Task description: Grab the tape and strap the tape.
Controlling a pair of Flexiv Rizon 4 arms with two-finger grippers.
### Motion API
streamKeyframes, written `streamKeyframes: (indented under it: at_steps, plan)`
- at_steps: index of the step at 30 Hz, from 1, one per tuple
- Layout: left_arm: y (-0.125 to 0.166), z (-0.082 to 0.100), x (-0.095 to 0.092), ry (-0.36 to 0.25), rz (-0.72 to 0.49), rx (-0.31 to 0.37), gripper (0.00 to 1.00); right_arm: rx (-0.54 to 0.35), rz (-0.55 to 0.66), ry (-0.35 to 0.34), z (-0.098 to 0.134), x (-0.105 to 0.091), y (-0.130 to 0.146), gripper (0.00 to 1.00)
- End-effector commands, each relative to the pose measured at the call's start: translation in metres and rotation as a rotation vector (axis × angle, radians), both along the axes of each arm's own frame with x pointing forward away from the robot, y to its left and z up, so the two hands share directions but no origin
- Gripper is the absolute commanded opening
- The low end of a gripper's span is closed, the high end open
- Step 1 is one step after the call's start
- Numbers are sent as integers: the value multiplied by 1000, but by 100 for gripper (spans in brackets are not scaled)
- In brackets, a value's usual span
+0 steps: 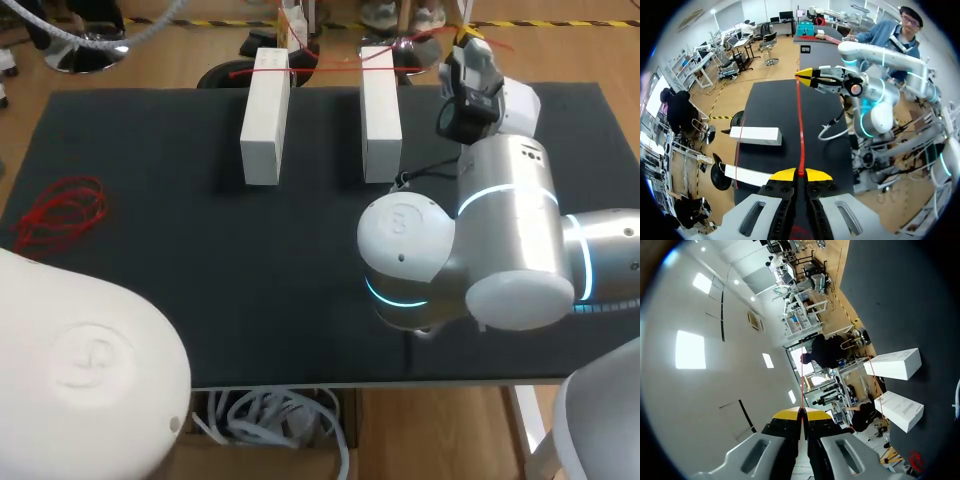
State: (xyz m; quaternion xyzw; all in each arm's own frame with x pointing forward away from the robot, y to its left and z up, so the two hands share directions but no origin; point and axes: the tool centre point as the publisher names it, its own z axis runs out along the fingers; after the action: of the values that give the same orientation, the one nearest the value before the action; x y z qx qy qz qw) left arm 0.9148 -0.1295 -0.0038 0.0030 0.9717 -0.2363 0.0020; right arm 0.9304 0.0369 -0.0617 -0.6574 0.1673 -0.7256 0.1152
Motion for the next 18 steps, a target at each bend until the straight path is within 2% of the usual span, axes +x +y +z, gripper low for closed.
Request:
streamKeyframes:
  at_steps: [1,10,18]
  plan:
    - [-3,-2,-12,-20,0,-11,0,-2,1,8,3,0,-1,0]
    - [-6,-2,-21,-19,-74,2,0,-2,1,8,3,0,-1,0]
    - [-6,-2,-21,-19,-74,2,0,-2,1,8,3,0,-1,0]
